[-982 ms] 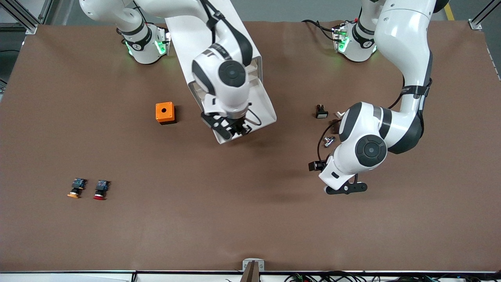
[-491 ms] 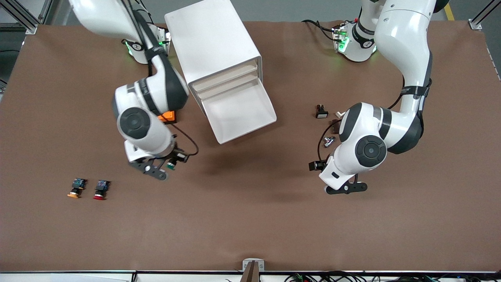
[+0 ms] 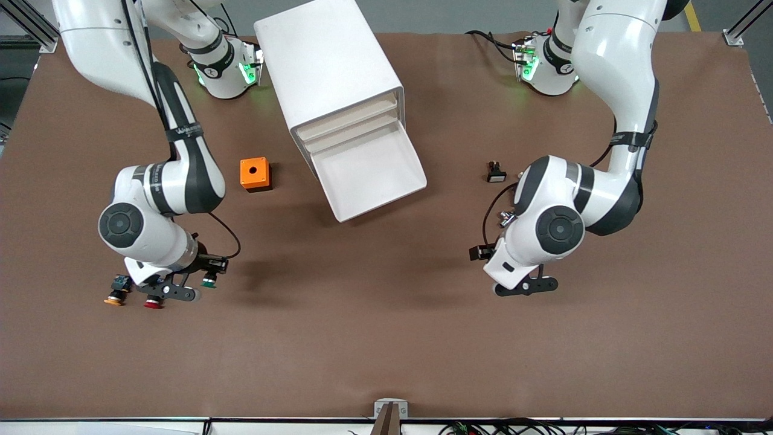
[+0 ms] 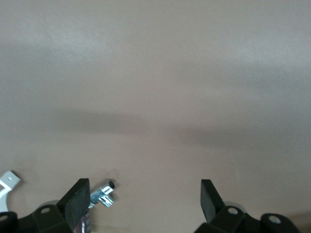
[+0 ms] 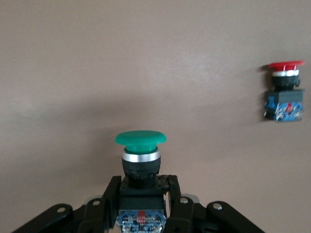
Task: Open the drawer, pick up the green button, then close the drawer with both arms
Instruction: 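Carry the green button beside the red button with the right gripper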
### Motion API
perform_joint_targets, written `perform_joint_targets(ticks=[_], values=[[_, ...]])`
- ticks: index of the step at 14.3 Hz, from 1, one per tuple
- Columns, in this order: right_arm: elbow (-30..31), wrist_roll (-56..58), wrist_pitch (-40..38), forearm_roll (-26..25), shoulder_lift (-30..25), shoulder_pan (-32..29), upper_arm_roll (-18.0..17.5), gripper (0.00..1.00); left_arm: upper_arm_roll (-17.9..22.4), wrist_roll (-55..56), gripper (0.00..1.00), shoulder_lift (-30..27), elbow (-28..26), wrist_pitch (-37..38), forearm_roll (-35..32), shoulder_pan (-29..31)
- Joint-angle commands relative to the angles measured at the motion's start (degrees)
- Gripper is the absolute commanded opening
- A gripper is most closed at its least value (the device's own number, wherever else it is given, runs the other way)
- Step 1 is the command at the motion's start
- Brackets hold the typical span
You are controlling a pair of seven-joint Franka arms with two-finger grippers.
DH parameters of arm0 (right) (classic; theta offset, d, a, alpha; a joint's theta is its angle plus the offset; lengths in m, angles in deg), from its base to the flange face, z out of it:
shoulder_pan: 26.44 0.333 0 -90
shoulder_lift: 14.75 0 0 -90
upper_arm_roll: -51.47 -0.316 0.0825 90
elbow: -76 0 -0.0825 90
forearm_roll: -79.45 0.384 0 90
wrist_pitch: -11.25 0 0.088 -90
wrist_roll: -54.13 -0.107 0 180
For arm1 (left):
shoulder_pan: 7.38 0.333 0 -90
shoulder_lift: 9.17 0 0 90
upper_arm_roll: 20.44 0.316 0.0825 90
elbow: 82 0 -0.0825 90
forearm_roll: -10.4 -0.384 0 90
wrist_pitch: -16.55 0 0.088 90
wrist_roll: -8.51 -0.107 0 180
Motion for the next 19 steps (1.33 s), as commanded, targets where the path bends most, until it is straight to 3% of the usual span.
perform_joint_targets(ticks=[1, 10, 19], values=[[0.1, 5.6, 3.6, 0.5, 2.4, -3.3, -1.0, 0.01, 0.1, 3.3, 1.0, -0.4, -1.0, -0.8, 0.5, -1.7], [-0.5, 8.0, 9.5, 0.6, 7.1, -6.6, -1.1, 0.01, -2.8, 19.2, 1.0, 4.5, -1.1, -10.3, 0.6, -7.7], [-3.9, 7.6, 10.0, 0.8, 11.0, -8.3, -1.1, 0.01, -2.9, 25.8, 1.0, 4.8, -5.5, -10.6, 1.1, -14.6]])
